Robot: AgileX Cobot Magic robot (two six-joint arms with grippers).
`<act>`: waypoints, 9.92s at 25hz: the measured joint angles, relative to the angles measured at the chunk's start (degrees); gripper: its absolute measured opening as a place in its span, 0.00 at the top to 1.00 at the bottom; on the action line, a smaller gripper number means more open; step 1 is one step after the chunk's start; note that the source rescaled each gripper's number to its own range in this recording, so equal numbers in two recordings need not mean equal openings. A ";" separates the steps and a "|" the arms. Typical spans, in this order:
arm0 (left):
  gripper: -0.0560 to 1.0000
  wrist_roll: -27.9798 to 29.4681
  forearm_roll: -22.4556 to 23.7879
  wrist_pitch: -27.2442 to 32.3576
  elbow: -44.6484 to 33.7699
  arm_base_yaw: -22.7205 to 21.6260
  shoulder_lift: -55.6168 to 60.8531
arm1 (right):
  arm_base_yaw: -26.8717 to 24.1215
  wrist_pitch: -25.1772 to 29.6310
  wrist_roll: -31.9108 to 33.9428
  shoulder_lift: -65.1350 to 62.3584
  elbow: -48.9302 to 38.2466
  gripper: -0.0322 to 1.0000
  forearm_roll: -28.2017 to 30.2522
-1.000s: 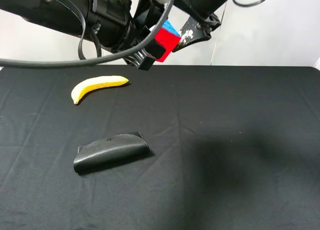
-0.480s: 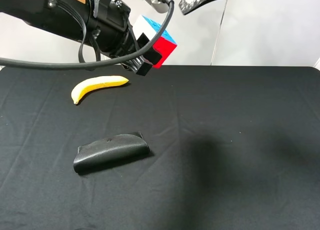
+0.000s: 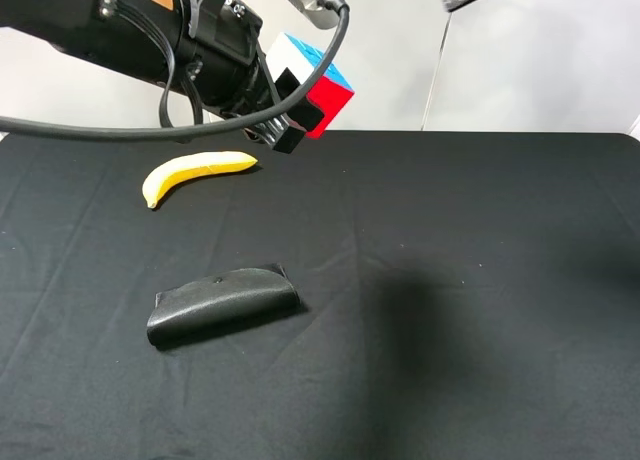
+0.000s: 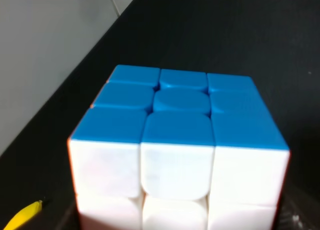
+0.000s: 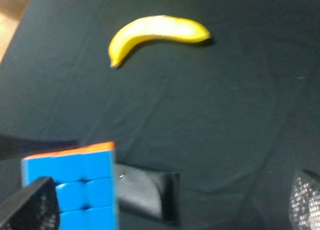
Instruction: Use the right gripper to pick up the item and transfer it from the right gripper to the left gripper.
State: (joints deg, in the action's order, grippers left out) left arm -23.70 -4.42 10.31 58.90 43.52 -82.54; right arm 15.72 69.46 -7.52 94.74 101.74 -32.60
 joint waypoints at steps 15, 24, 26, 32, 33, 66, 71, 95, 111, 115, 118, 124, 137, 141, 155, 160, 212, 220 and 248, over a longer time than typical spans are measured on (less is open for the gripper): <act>0.95 0.00 0.00 0.00 0.00 0.00 0.00 | -5.43 0.07 1.74 -12.33 -9.26 0.01 20.93; 0.95 0.00 0.00 0.00 0.00 0.00 0.00 | -5.43 0.09 0.90 -33.11 -32.83 0.01 24.43; 0.95 0.00 0.00 0.00 0.00 0.00 0.00 | -5.43 0.09 0.85 -38.59 -37.93 0.01 24.85; 0.95 0.00 0.00 0.11 0.00 0.00 0.00 | -5.43 0.28 0.85 -58.51 -52.10 0.01 27.09; 0.95 0.00 0.00 0.31 0.00 0.00 0.00 | -5.43 0.28 0.85 -61.32 -53.44 0.01 27.15; 0.95 0.17 0.00 3.04 0.00 0.00 0.00 | -5.43 -10.47 6.67 -94.91 -73.68 0.01 31.98; 0.95 0.17 0.00 3.04 0.00 0.00 0.00 | -6.72 -10.54 6.67 -94.91 -73.68 0.01 31.93; 0.95 2.67 1.26 19.85 1.22 -0.78 3.29 | -22.48 -10.54 6.67 -94.91 -73.68 0.01 31.47; 0.95 23.70 14.80 39.06 5.07 -15.89 4.80 | -22.48 -10.54 6.68 -94.91 -73.68 0.00 31.47; 0.95 23.70 14.76 38.93 3.98 -21.94 4.74 | -22.48 -10.54 6.68 -94.91 -73.68 0.00 31.47; 0.95 23.70 14.76 38.79 1.90 -25.54 4.74 | -22.48 -10.54 6.73 -94.91 -73.68 0.00 31.47; 0.95 23.70 14.82 37.45 -4.85 -28.83 4.74 | -22.48 -10.54 6.73 -94.91 -73.68 0.00 31.47; 0.95 25.33 14.82 29.07 -13.90 -29.23 -3.71 | -22.48 -10.54 6.84 -94.91 -73.68 0.00 31.47; 0.95 26.11 14.77 26.46 -13.90 -29.23 -8.80 | -22.48 -10.54 6.84 -94.91 -73.68 0.00 31.47; 0.95 27.50 14.83 20.71 -13.90 -30.38 -12.94 | -22.48 -10.54 6.84 -94.91 -73.68 0.00 31.47; 0.95 27.50 15.03 20.26 -13.90 -30.84 -12.99 | -22.48 -10.54 6.84 -94.91 -73.68 0.00 31.47; 0.00 26.18 7.89 56.49 -12.38 -30.84 57.24 | -22.48 -10.54 6.84 -94.91 -73.68 0.00 31.47; 0.00 24.70 7.72 56.49 -21.13 -30.84 77.99 | -22.48 -10.54 6.84 -94.91 -73.68 0.00 31.47; 0.03 25.24 7.78 50.48 -30.94 -30.84 82.79 | -22.48 -10.54 6.84 -94.91 -73.68 0.00 31.47</act>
State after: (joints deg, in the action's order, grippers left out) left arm 1.55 3.36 60.79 27.97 12.68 0.26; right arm -6.76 58.92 -0.68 -0.17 28.06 -1.13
